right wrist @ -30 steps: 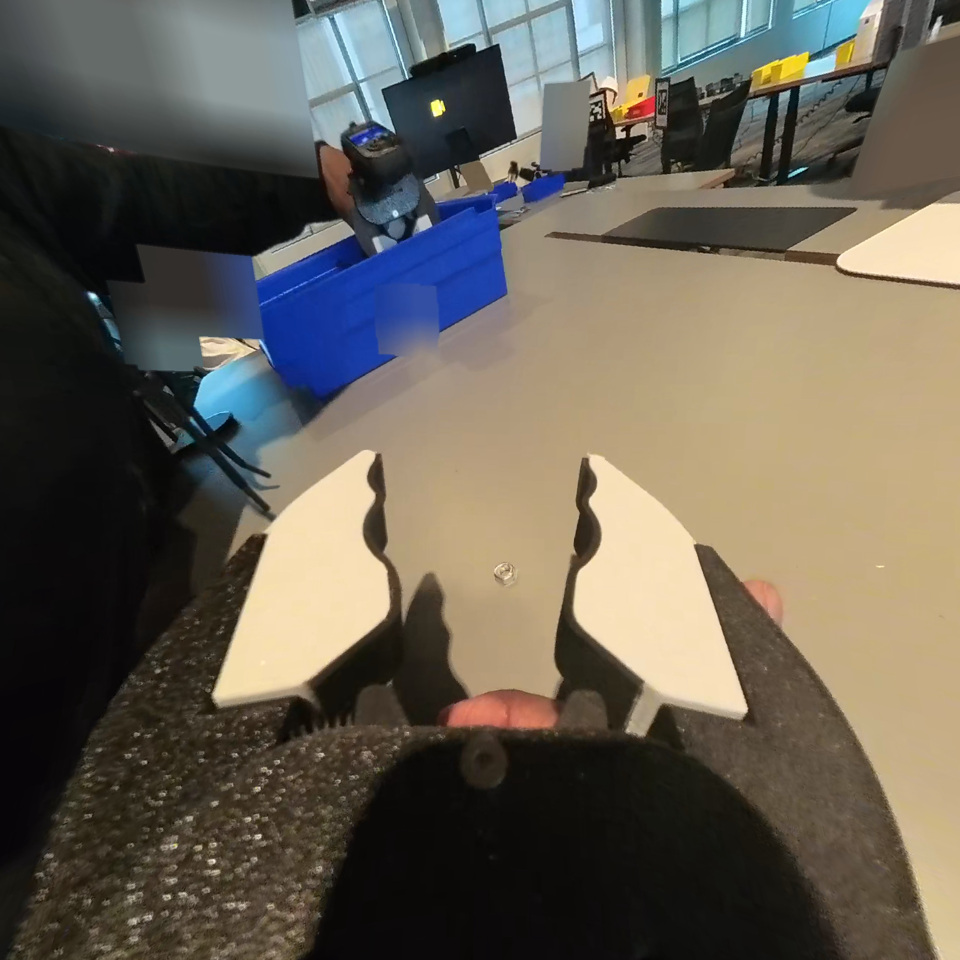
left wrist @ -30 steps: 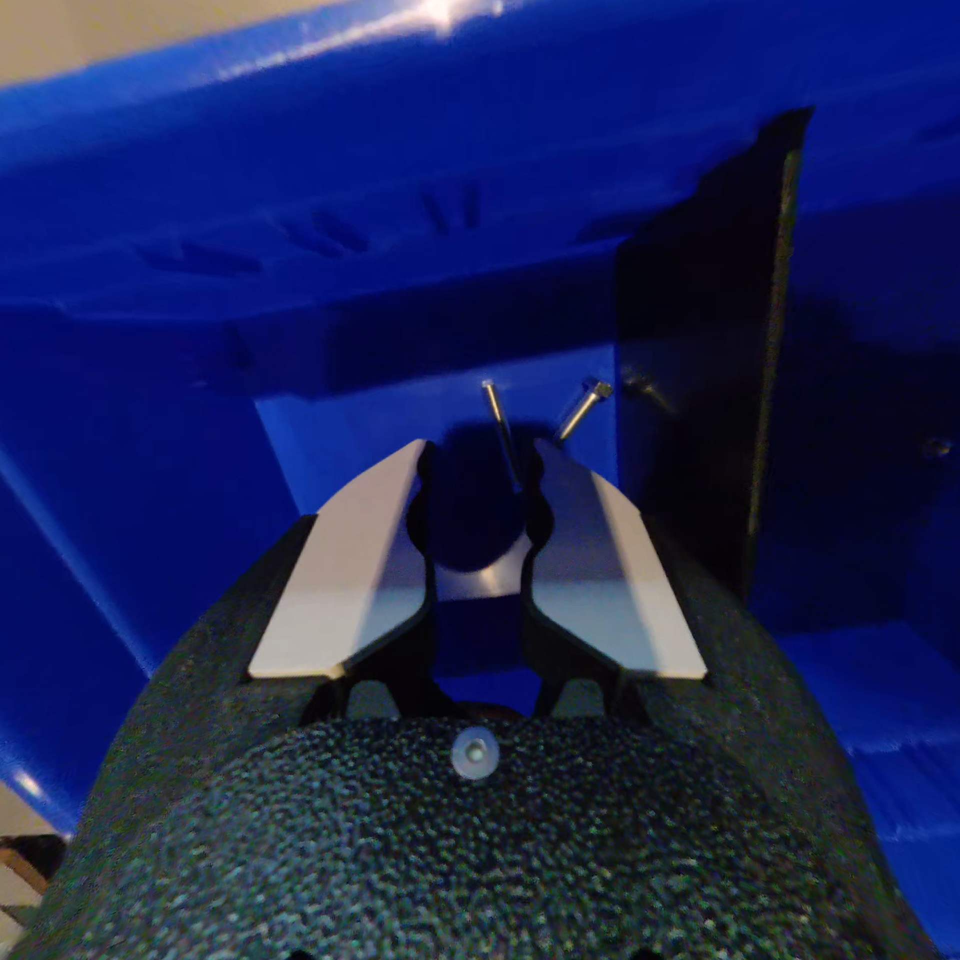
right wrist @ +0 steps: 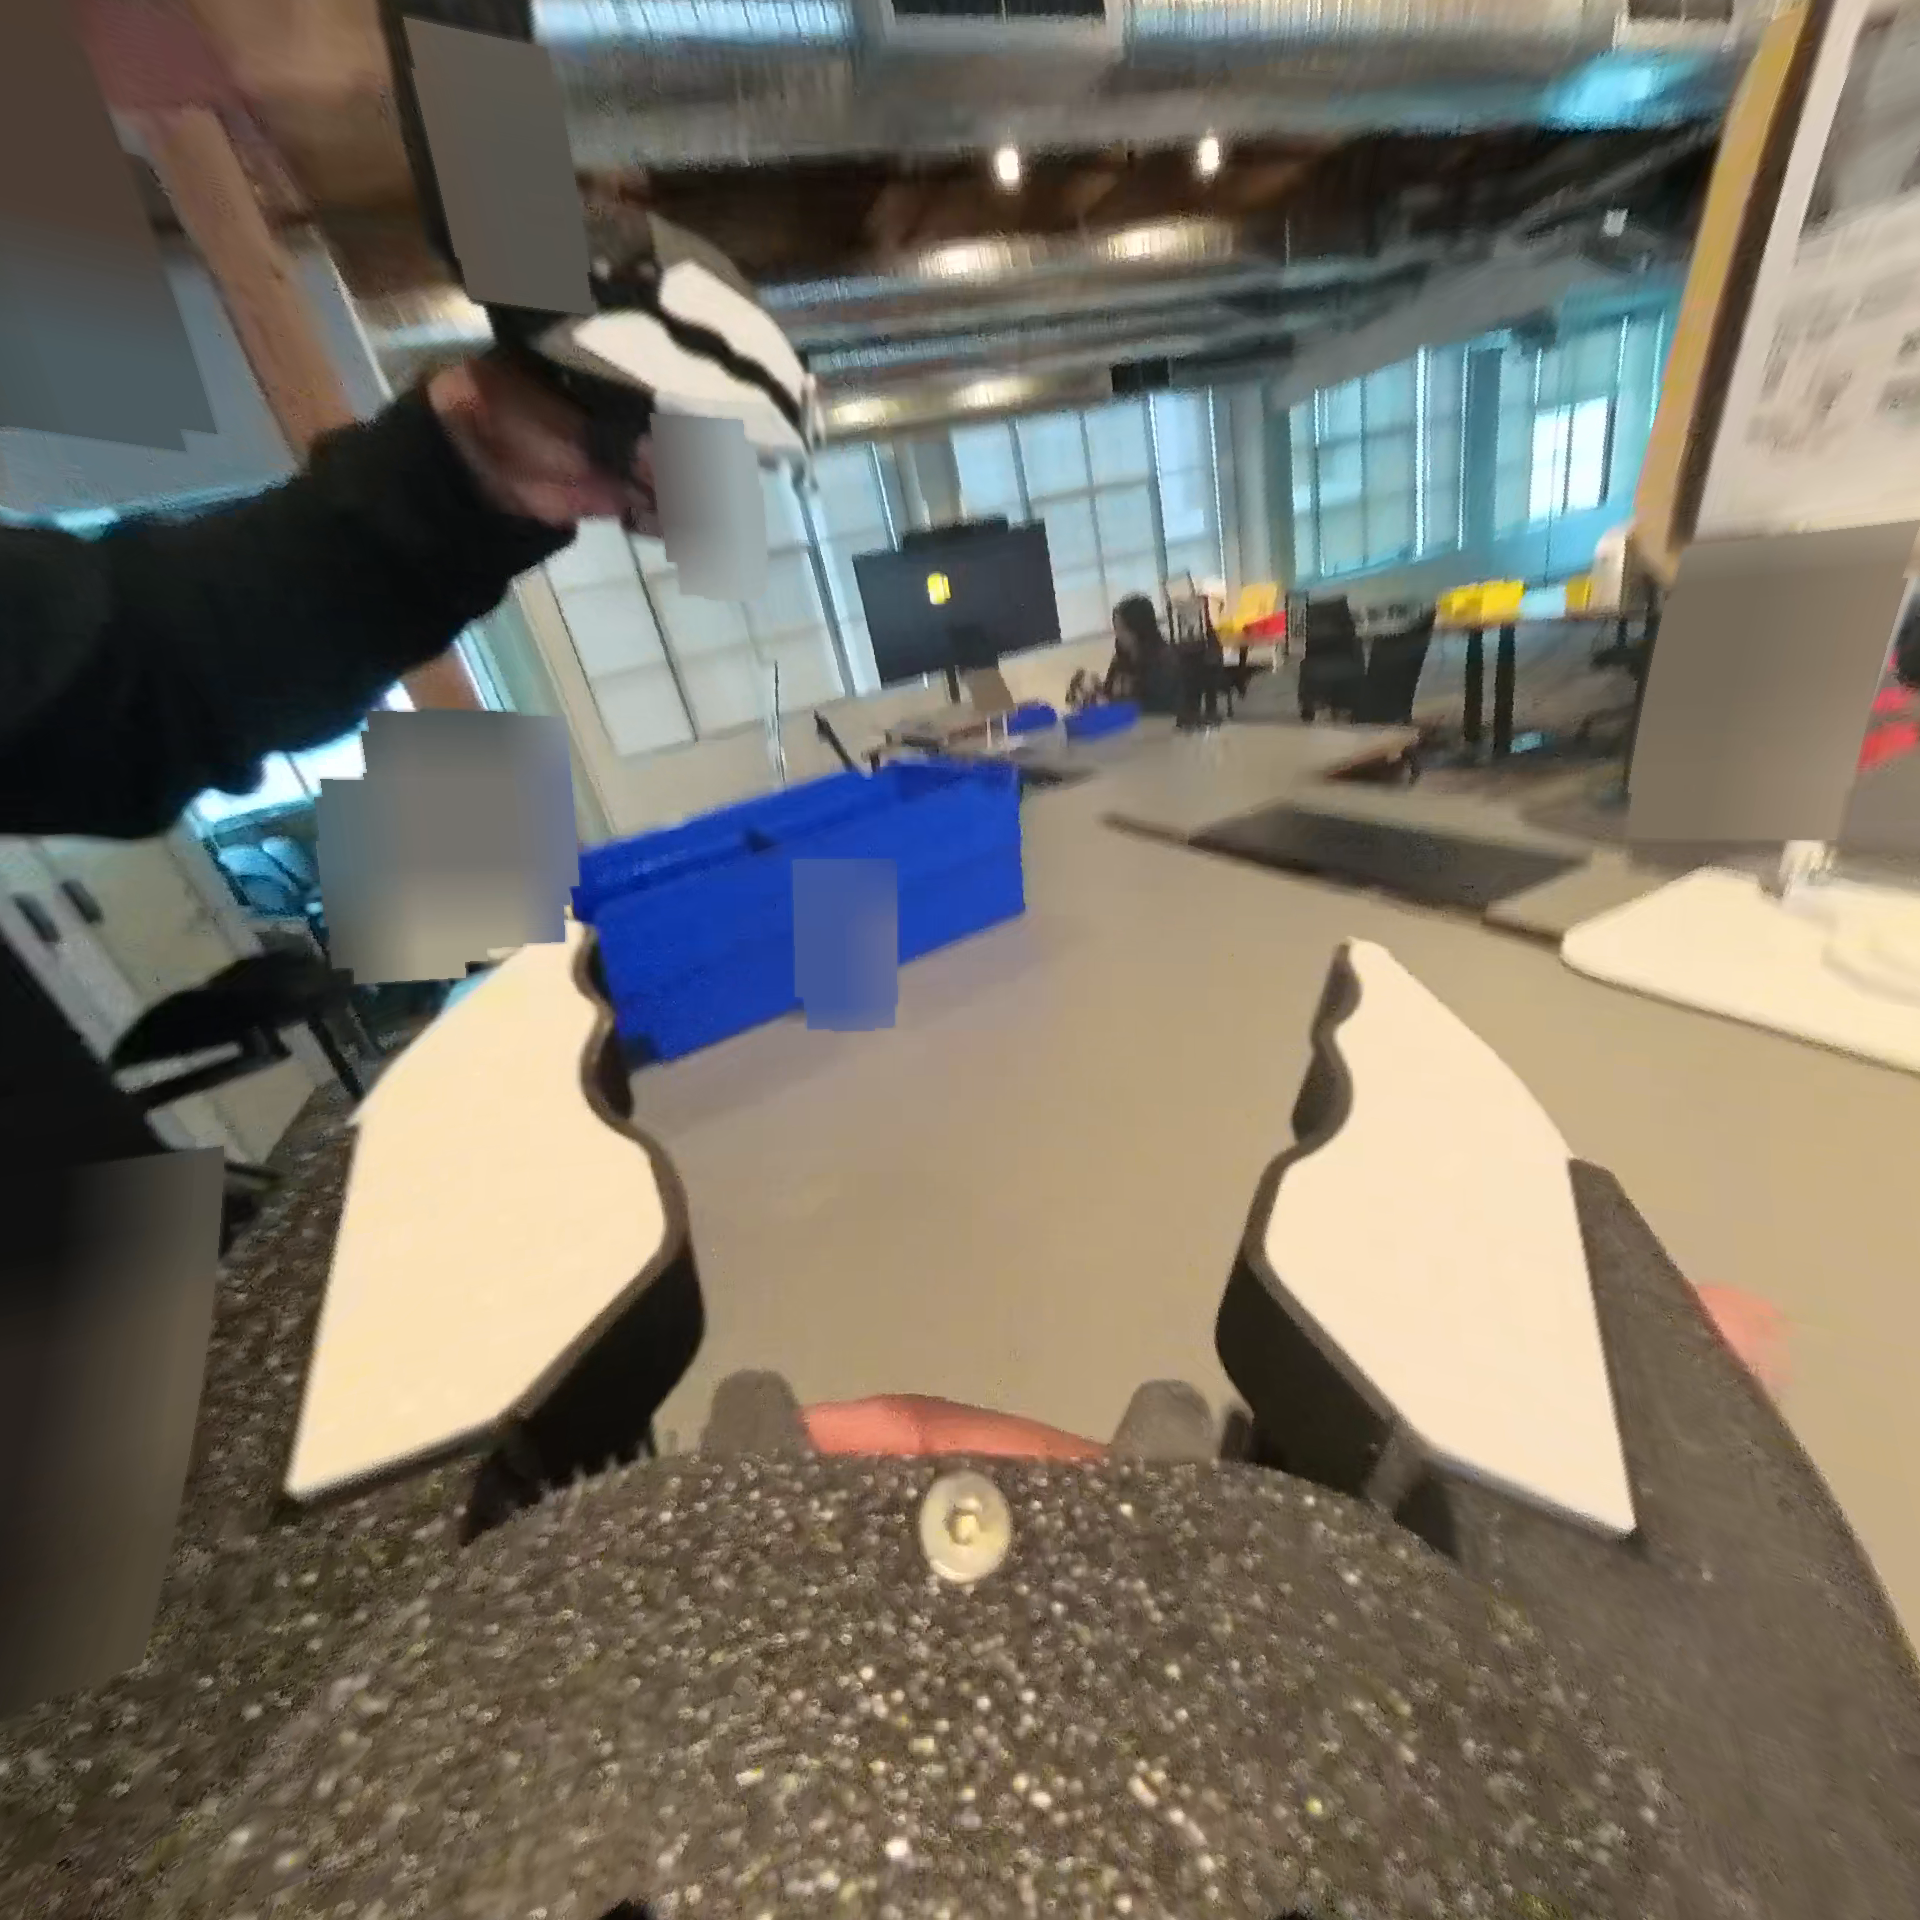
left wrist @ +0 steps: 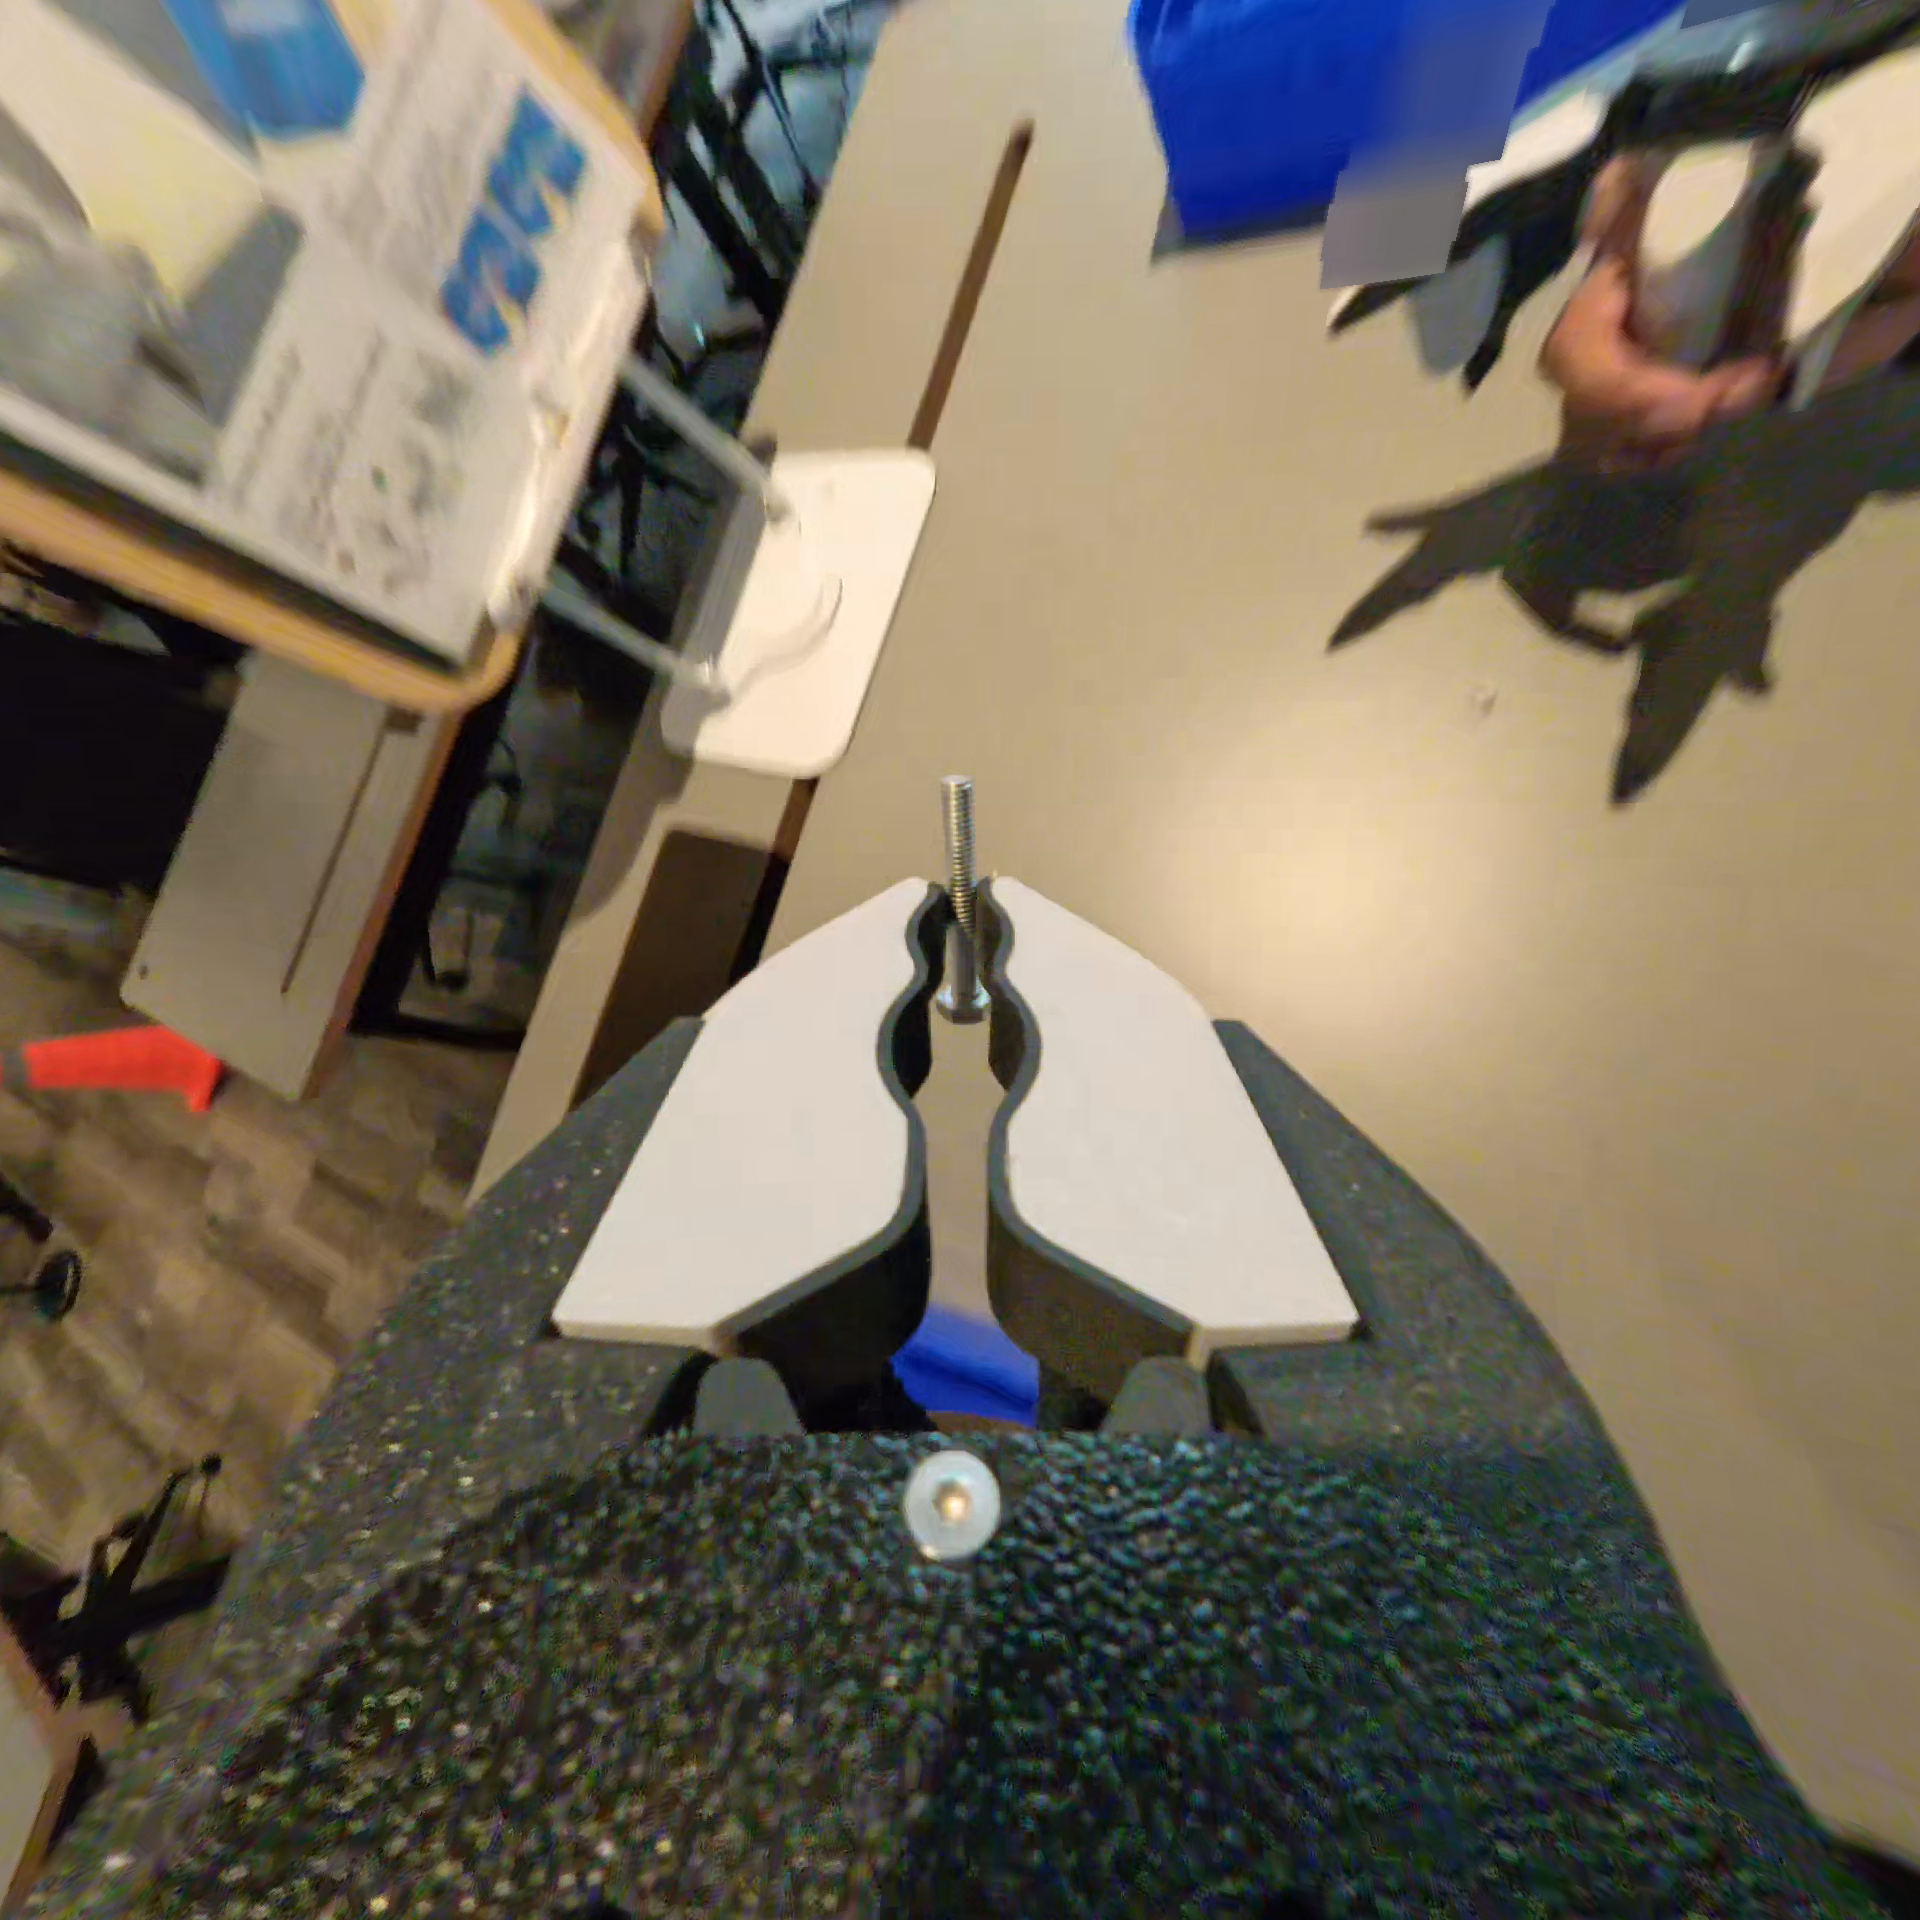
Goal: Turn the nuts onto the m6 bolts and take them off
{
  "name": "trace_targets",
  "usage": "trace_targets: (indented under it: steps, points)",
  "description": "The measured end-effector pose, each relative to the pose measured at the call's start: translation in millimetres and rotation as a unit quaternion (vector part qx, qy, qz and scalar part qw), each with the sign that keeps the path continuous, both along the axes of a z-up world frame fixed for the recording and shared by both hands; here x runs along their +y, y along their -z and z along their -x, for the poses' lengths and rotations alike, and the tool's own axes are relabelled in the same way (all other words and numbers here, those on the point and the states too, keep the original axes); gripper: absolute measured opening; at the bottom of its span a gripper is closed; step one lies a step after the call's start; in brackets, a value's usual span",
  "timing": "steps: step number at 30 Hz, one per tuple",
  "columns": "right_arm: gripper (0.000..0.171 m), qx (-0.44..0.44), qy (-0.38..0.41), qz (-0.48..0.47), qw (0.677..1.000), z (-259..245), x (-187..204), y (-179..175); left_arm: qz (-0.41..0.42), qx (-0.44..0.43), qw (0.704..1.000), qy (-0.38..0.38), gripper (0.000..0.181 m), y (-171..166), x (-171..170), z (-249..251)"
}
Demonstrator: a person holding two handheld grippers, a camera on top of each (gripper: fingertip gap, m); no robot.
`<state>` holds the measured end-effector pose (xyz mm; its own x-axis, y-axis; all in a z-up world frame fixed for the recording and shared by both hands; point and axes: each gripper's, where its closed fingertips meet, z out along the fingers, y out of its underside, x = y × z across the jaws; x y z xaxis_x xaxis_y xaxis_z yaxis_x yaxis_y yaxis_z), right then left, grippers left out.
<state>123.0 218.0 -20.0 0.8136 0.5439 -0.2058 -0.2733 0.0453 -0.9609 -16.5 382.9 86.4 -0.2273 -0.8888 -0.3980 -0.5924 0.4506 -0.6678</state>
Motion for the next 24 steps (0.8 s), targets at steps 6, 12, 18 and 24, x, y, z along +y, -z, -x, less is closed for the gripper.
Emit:
trace_targets:
  steps: [6,12,18,24]
  points:
    - [0.115,-0.013,-0.01,-0.069,0.997,-25,-7,-45,0.036,-0.072,0.996,0.042,0.005,-24,-78,-90]
    - [0.09,-0.067,-0.032,-0.039,0.996,-48,-24,-4,0.13,0.011,0.991,0.035,0.005,77,-110,-136]
    - [0.078,-0.015,-0.031,-0.027,0.999,-71,-37,16,0.151,0.18,0.972,-0.019,0.005,224,-119,-145]
    - [0.076,-0.042,-0.037,0.007,0.998,-62,-33,33,0.139,0.264,0.954,-0.018,0.004,276,-133,-147]
